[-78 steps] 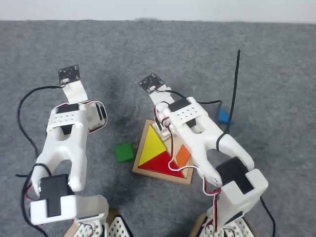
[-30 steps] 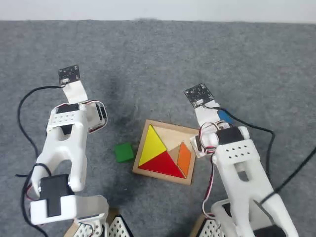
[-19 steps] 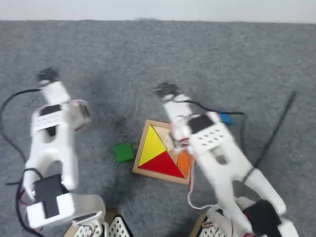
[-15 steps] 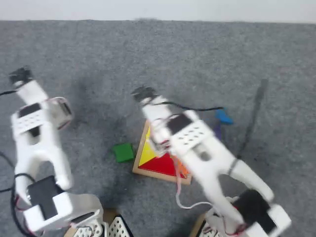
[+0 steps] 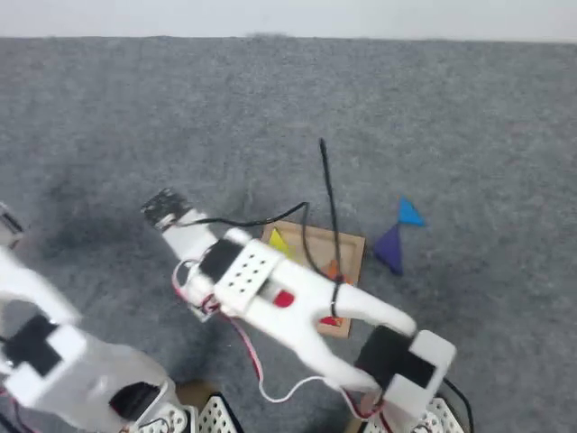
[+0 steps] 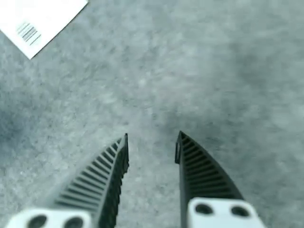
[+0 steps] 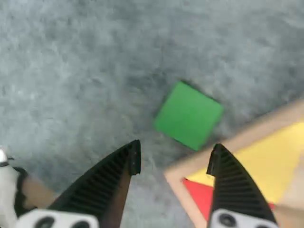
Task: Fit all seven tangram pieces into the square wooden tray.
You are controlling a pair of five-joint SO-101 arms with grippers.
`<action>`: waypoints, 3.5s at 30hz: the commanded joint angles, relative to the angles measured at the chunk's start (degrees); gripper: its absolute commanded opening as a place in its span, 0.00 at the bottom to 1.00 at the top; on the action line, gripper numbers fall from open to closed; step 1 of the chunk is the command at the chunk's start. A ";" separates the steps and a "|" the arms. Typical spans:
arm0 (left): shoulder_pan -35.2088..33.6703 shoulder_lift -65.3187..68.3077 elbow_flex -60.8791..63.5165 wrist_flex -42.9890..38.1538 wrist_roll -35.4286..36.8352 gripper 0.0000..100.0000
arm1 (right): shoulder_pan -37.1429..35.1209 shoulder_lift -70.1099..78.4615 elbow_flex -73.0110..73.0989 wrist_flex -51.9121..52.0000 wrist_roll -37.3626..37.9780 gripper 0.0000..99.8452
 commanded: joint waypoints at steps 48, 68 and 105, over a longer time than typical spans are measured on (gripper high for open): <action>-2.99 13.54 -23.87 11.43 -2.99 0.15 | 6.20 17.54 -20.92 9.10 -1.85 0.07; 27.34 4.40 -11.56 21.54 -2.29 0.15 | 28.26 -27.12 13.98 2.59 12.40 0.03; 31.21 -7.74 15.34 2.20 0.70 0.15 | 28.09 -6.73 15.74 -8.04 15.12 0.21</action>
